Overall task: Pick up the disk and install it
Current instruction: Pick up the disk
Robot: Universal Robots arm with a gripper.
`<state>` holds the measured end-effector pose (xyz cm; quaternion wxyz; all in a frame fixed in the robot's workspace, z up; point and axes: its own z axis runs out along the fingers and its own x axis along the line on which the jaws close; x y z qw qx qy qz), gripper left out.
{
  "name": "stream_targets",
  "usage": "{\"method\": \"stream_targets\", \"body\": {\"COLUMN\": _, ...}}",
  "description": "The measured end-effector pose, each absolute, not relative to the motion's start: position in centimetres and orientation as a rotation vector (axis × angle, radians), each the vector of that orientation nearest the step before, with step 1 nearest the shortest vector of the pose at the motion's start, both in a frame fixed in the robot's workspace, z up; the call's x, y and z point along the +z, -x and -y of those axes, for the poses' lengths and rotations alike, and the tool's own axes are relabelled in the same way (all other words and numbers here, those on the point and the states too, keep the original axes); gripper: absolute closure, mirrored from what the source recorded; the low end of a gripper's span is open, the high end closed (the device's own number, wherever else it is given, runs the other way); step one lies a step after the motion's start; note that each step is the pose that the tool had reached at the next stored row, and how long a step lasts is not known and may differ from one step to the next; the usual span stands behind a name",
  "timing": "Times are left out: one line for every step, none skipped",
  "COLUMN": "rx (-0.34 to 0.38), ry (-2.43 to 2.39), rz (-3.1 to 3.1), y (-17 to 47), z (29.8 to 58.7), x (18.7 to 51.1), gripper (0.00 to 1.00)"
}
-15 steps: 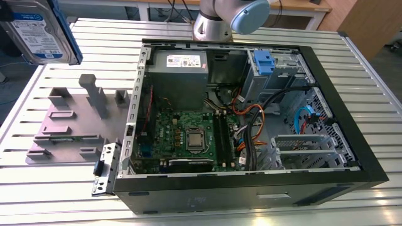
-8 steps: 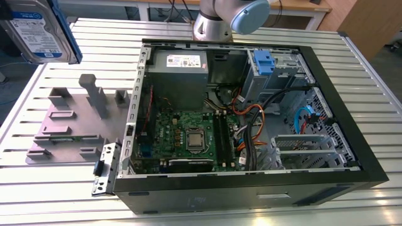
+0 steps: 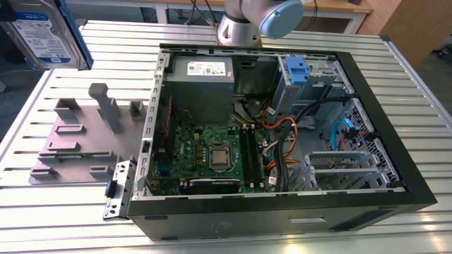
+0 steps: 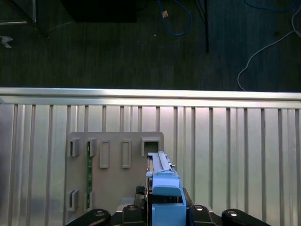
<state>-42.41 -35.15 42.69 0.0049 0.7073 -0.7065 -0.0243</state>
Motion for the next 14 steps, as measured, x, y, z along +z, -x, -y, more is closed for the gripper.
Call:
{"method": "stream_targets", "body": {"rx": -0.086, "ry": -2.219, "rz": 2.216, "y": 42.41, "z": 35.16, "x": 42.69, "gripper": 0.63}}
{"method": "stream_targets", "body": {"rx": -0.094, "ry": -2.223, "rz": 2.22, "y": 42.41, "z": 35.17, "x": 42.69, "gripper": 0.63}}
{"method": "stream_targets", "body": {"rx": -0.098, "ry": -2.225, "rz": 2.221, "y": 42.41, "z": 35.17, "x": 42.69, "gripper": 0.63}}
{"method": "stream_targets", "body": {"rx": -0.098, "ry": -2.225, "rz": 2.222, "y": 42.41, "z": 35.17, "x": 42.69, "gripper": 0.63}}
{"method": "stream_targets", "body": {"rx": -0.098, "ry": -2.225, "rz": 2.222, "y": 42.41, "z": 35.17, "x": 42.69, "gripper": 0.63}}
{"method": "stream_targets", "body": {"rx": -0.098, "ry": -2.225, "rz": 2.222, "y": 42.41, "z": 35.17, "x": 42.69, "gripper": 0.63}}
{"method": "stream_targets", "body": {"rx": -0.098, "ry": -2.225, "rz": 2.222, "y": 42.41, "z": 35.17, "x": 42.71, "gripper": 0.63}}
{"method": "stream_targets", "body": {"rx": -0.098, "ry": -2.225, "rz": 2.222, "y": 42.41, "z": 35.18, "x": 42.73, "gripper": 0.63}}
{"method": "stream_targets", "body": {"rx": -0.098, "ry": -2.225, "rz": 2.222, "y": 42.41, "z": 35.18, "x": 42.74, "gripper": 0.63}}
{"method": "stream_targets", "body": {"rx": -0.098, "ry": -2.225, "rz": 2.222, "y": 42.41, "z": 35.18, "x": 42.76, "gripper": 0.63}}
{"method": "stream_targets", "body": {"rx": -0.098, "ry": -2.225, "rz": 2.222, "y": 42.41, "z": 35.18, "x": 42.78, "gripper": 0.63}}
{"method": "stream_targets", "body": {"rx": -0.098, "ry": -2.225, "rz": 2.222, "y": 42.41, "z": 35.17, "x": 42.83, "gripper": 0.63}}
{"method": "stream_targets", "body": {"rx": -0.098, "ry": -2.225, "rz": 2.222, "y": 42.41, "z": 35.18, "x": 42.87, "gripper": 0.63}}
{"method": "stream_targets", "body": {"rx": -0.098, "ry": -2.225, "rz": 2.222, "y": 42.41, "z": 35.18, "x": 42.91, "gripper": 0.63}}
